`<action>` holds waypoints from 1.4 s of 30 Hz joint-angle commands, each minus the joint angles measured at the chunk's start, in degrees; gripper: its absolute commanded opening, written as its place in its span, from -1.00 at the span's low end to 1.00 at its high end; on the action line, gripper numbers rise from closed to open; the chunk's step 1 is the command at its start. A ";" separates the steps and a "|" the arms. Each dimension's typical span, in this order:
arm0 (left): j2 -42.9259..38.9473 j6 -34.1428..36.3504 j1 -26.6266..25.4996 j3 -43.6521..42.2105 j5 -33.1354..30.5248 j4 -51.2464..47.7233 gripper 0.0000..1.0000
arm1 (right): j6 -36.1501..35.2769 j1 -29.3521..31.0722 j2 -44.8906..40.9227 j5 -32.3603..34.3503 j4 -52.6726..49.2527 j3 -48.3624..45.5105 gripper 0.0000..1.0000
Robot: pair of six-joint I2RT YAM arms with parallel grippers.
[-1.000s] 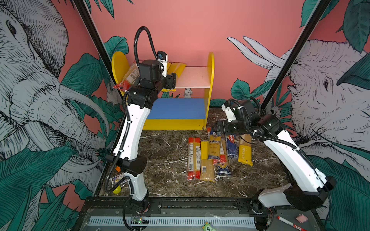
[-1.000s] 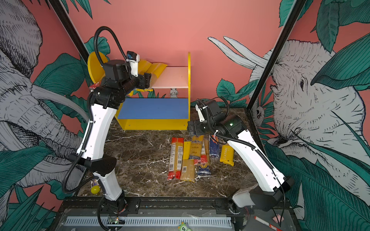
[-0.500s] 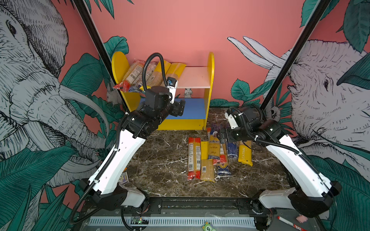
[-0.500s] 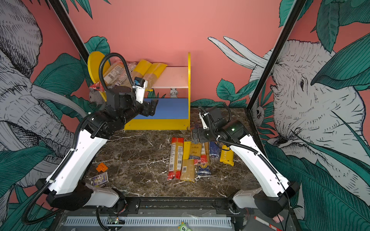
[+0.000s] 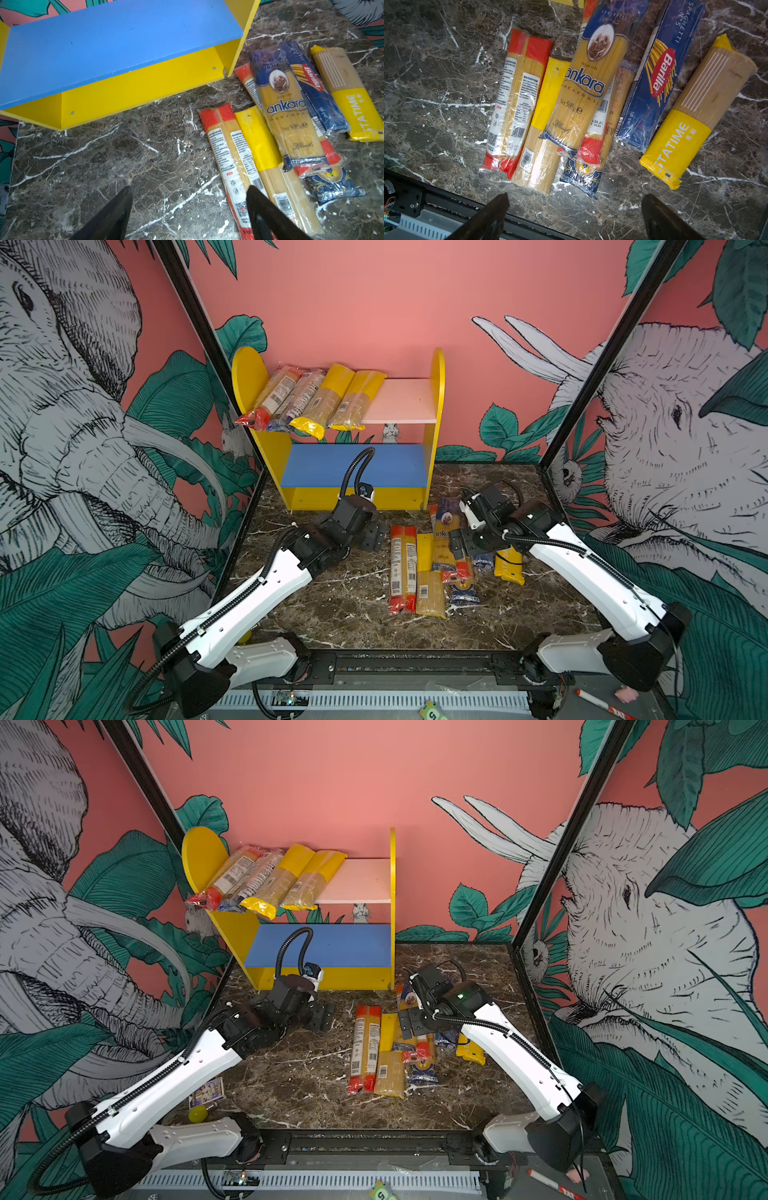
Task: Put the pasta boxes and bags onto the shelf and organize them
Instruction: 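Lay the bag beside the others on the top shelf, open left gripper, then lower the right gripper onto the Ankara spaghetti bag and grasp it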
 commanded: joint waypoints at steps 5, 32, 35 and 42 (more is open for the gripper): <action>-3.11 5.87 -0.14 2.93 -5.44 -2.77 0.97 | 6.41 1.63 6.93 2.06 4.92 -1.28 0.98; -5.53 17.99 9.14 1.25 8.26 4.60 0.99 | 13.00 2.76 33.16 9.41 3.42 5.65 0.88; -5.04 18.74 9.18 1.94 7.68 3.57 0.99 | 13.82 2.74 34.39 8.71 3.53 4.82 0.70; -3.48 18.72 9.38 3.01 7.71 3.06 0.99 | 15.38 2.72 31.04 9.00 4.23 0.72 0.06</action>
